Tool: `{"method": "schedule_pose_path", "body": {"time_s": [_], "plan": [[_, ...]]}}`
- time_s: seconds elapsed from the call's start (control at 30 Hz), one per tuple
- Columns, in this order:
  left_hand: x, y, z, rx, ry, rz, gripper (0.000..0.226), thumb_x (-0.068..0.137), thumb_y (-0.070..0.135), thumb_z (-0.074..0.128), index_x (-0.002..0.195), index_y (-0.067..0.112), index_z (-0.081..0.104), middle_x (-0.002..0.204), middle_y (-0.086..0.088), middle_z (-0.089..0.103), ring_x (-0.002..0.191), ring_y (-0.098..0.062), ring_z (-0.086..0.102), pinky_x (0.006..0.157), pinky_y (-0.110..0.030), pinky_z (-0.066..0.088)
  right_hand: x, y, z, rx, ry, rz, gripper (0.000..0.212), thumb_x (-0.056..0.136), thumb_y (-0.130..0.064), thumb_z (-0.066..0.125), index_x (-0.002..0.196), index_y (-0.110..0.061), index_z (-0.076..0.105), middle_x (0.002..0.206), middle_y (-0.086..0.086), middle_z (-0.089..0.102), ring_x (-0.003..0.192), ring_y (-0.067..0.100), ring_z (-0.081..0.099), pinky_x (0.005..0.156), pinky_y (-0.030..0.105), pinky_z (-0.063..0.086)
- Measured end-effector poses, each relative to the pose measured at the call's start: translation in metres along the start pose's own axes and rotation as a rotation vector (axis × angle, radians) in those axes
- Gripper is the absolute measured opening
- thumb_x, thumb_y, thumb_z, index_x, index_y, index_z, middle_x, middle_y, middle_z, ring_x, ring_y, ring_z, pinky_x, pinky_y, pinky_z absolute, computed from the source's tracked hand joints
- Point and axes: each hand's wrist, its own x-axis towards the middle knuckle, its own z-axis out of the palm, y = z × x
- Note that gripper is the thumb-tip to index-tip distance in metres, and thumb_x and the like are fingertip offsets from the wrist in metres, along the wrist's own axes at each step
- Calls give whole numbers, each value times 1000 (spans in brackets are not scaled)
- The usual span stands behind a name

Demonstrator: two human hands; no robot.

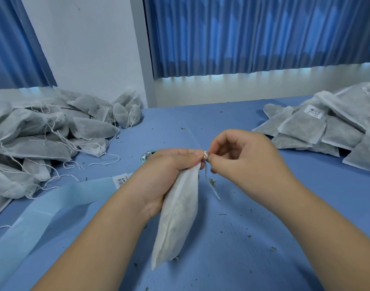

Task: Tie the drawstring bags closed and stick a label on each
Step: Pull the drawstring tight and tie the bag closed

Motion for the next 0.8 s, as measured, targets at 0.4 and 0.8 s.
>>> {"method": "schedule_pose_path", "body": {"time_s": [0.4, 0.8], "plan": [[1, -5, 7, 185, 194, 159, 17, 88, 25, 70, 73, 21, 75, 63, 9, 67, 54, -3, 58, 54, -19, 42, -4, 2, 0, -239, -1, -83, 17, 85, -19, 65, 73, -27, 74, 63, -22, 65, 56, 1, 56, 52, 12, 41], [3, -7, 8, 462, 215, 273, 20, 89, 32, 68, 70, 27, 71, 57, 22, 59, 48, 7, 49, 46, -7, 34, 0, -1, -7, -24, -33, 116, 13, 68, -28, 59, 62, -17, 62, 57, -1, 63, 47, 7, 47, 45, 19, 39]]}}
